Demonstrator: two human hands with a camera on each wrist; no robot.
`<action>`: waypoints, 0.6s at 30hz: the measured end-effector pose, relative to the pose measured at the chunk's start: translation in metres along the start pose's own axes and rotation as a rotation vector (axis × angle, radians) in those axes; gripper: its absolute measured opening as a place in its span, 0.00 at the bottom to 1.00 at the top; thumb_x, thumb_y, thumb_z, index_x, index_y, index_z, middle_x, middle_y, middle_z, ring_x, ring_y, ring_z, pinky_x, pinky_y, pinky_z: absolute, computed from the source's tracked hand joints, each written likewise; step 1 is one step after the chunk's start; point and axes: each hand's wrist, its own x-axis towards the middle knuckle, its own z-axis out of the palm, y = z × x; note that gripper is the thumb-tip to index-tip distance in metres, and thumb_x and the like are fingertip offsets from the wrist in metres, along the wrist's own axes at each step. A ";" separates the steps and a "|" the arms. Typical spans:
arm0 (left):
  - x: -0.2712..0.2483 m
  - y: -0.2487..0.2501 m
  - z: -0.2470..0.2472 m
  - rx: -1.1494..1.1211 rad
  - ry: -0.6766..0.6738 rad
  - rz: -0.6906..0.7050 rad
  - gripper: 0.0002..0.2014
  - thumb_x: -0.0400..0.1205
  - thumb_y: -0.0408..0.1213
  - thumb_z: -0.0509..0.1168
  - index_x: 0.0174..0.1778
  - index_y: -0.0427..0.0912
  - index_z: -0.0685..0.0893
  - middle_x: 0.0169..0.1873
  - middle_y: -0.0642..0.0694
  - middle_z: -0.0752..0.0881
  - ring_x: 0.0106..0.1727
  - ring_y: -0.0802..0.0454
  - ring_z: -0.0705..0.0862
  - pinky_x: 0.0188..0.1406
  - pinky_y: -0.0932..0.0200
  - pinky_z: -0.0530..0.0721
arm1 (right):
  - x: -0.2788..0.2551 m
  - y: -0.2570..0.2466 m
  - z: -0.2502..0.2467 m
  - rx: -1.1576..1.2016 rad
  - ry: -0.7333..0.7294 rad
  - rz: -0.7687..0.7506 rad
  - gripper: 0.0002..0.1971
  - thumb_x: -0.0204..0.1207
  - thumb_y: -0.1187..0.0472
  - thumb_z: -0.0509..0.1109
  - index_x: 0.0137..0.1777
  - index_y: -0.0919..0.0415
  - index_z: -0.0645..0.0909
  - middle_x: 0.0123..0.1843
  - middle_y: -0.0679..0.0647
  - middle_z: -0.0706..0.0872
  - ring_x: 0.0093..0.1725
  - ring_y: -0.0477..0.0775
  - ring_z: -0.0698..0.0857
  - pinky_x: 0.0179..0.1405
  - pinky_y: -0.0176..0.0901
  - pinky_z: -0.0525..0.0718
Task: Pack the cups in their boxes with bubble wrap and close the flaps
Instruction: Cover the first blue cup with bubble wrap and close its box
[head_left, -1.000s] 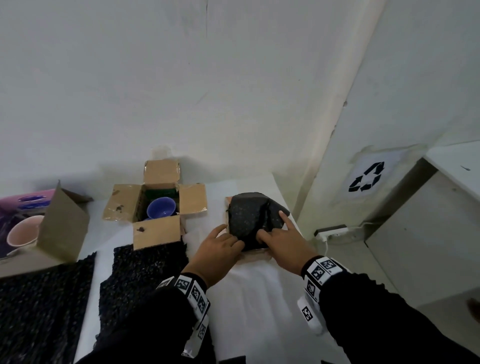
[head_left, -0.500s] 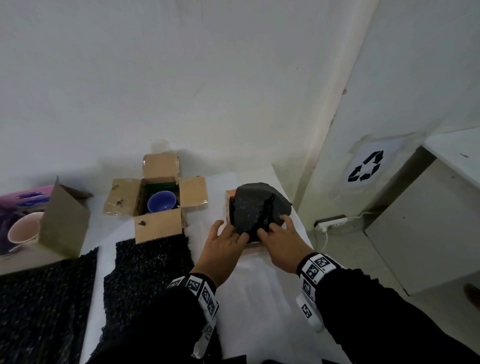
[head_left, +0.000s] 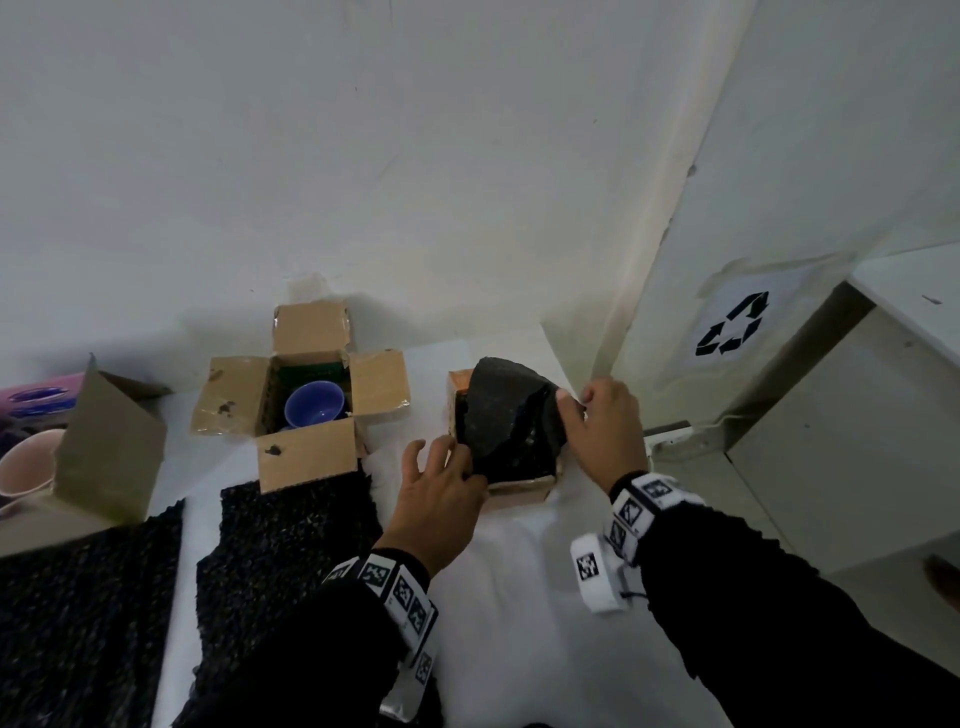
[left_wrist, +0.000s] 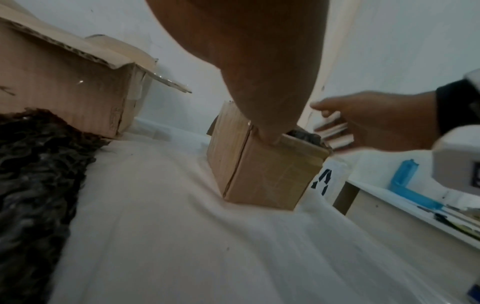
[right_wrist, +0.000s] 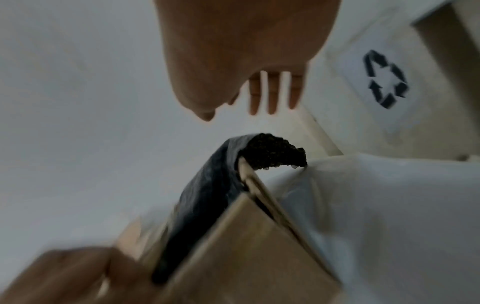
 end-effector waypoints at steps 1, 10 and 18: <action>0.001 -0.003 0.000 -0.007 -0.001 0.009 0.06 0.76 0.50 0.68 0.39 0.55 0.88 0.47 0.52 0.83 0.63 0.43 0.75 0.69 0.33 0.60 | 0.008 0.000 0.002 0.054 -0.076 0.233 0.20 0.79 0.38 0.61 0.44 0.57 0.69 0.44 0.57 0.80 0.47 0.63 0.81 0.46 0.52 0.78; 0.014 -0.037 -0.008 -0.456 0.246 -0.006 0.14 0.84 0.53 0.59 0.55 0.50 0.85 0.61 0.50 0.80 0.65 0.48 0.74 0.62 0.48 0.73 | 0.029 -0.006 0.032 0.371 -0.131 0.238 0.13 0.76 0.62 0.74 0.59 0.59 0.80 0.48 0.50 0.85 0.50 0.53 0.84 0.51 0.40 0.79; 0.095 -0.061 0.001 -1.015 0.128 -0.405 0.24 0.78 0.44 0.72 0.67 0.63 0.71 0.64 0.48 0.75 0.57 0.49 0.85 0.56 0.44 0.86 | 0.025 -0.010 0.040 0.437 -0.305 -0.101 0.17 0.74 0.69 0.69 0.56 0.49 0.73 0.44 0.42 0.82 0.45 0.47 0.84 0.47 0.43 0.81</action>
